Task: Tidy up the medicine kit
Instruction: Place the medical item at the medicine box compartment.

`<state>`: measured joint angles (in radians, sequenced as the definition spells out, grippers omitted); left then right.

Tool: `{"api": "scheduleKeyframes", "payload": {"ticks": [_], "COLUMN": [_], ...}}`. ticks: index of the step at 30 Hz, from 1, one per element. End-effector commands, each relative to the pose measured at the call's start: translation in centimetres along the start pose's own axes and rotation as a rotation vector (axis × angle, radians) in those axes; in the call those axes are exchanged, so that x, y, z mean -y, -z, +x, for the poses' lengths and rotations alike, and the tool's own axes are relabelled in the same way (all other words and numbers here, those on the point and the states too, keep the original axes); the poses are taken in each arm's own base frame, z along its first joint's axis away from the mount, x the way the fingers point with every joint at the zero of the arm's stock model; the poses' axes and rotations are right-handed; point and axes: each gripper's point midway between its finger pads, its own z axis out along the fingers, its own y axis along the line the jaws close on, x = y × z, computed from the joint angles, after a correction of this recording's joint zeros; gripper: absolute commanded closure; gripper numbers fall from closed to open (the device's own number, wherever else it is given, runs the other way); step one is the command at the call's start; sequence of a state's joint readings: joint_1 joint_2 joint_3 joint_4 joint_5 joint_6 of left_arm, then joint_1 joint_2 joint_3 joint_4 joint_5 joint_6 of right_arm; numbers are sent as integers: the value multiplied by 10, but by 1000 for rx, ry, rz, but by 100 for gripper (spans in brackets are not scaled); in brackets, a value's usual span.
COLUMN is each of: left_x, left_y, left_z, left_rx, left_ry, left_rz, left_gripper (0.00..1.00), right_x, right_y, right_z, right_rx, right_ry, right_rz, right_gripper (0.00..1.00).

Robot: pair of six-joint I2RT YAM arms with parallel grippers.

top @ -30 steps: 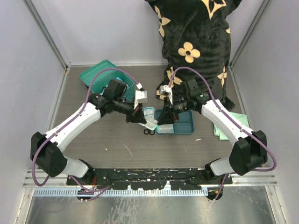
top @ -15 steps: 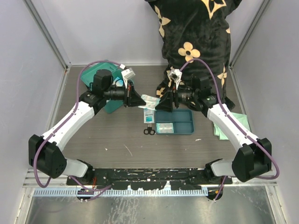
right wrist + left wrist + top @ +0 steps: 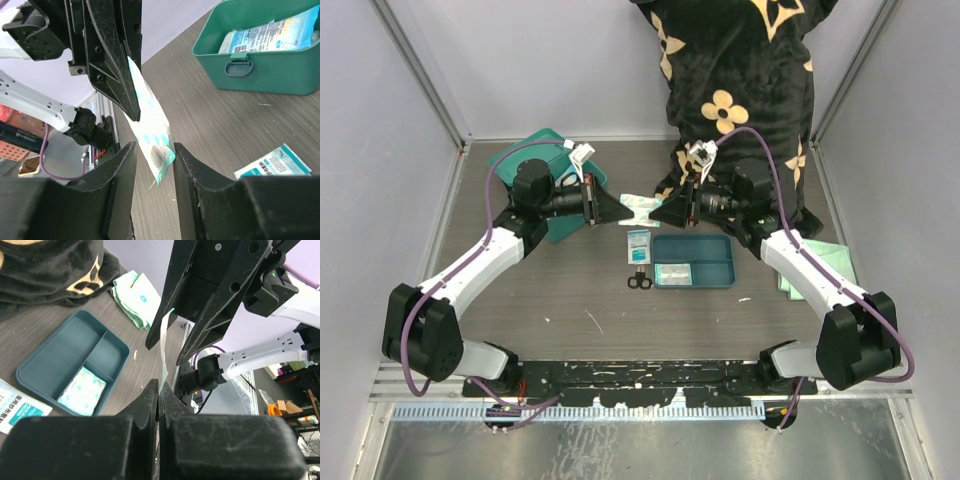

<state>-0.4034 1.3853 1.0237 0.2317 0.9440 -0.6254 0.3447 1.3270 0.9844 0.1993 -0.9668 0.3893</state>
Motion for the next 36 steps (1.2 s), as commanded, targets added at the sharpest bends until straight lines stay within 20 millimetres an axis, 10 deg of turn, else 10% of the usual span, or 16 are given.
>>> {"api": "scheduleKeyframes", "payload": {"ticks": [1,9,15,20,36], "left_x": [15,13,9,-3,-22], "left_y": [4,5,9,21,45], "left_z": [-22,-20,-17,-19,-25], "left_rx": [92,97,79,51,-42], "left_ry": [-47,-39,-80,-129,-327], "left_rz": [40,34,13,-71,-283], "left_gripper": [100,100,55,24,7], "right_x": [-13,-11,10,28,75], "right_y": [0,3,14,26,62], "right_z": [-17,-23,-18,11,136], "right_rx": [77,109,109,-11,-329], "right_ry": [17,9,-1,77,-133], "right_rz": [-65,-68,14,105,230], "right_gripper": [63,89,99,99,98]}}
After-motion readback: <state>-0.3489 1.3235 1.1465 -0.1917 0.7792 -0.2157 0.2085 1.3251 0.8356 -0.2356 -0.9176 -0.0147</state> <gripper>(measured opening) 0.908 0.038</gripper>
